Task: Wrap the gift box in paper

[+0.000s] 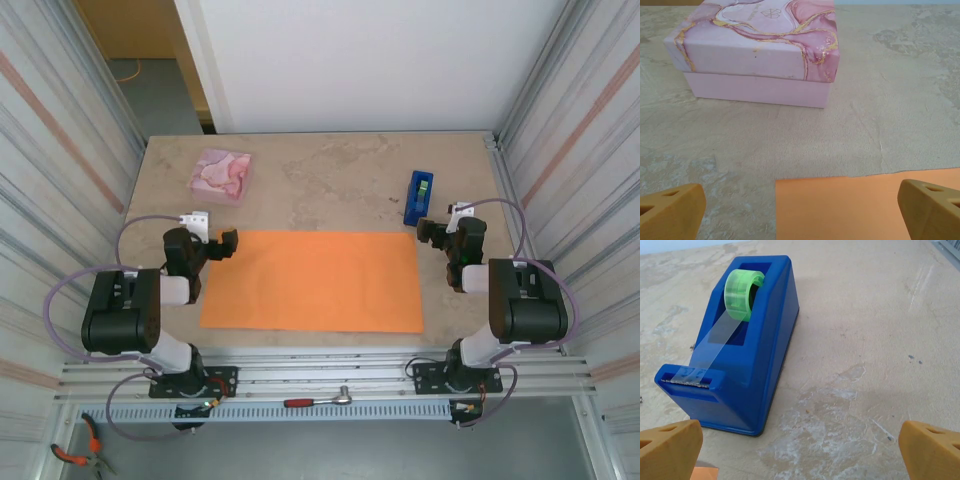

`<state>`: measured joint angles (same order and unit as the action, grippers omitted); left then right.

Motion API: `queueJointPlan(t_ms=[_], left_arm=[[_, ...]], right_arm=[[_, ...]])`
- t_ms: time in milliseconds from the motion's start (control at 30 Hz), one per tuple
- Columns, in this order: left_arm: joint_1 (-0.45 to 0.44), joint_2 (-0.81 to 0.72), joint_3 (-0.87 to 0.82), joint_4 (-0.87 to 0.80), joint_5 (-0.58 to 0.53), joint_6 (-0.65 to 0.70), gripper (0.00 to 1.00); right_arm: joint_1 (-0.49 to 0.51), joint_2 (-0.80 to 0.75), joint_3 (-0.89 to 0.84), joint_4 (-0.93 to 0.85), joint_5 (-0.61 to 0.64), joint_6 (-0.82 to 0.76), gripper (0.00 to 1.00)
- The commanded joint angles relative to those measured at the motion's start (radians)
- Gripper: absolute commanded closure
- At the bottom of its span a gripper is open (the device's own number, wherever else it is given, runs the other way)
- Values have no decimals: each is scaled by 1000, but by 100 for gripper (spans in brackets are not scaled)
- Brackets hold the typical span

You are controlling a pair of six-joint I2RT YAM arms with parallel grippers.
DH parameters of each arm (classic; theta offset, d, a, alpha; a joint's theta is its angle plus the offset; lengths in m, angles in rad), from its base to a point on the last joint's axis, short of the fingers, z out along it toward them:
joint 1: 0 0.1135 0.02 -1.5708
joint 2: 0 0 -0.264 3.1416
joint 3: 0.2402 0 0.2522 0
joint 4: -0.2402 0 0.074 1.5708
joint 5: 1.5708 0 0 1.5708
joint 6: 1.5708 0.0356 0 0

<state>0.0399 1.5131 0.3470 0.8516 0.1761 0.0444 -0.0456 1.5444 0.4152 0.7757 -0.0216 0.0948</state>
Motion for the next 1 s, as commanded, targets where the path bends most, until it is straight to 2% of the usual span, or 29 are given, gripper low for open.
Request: queueJointPlan(t_ms=[0,867,967], left_arm=[[9,-10,12,29,13,4,1],[-12,-1,64,-60,-26,15,1],[-31,1,76,-79,-65,22,1]], right_arm=[[-3,-7,7,-4,-6,-13,1],[-7,-6,6,0,-9,-11,1],[-9,-5,8,-4,-14,-10,1]])
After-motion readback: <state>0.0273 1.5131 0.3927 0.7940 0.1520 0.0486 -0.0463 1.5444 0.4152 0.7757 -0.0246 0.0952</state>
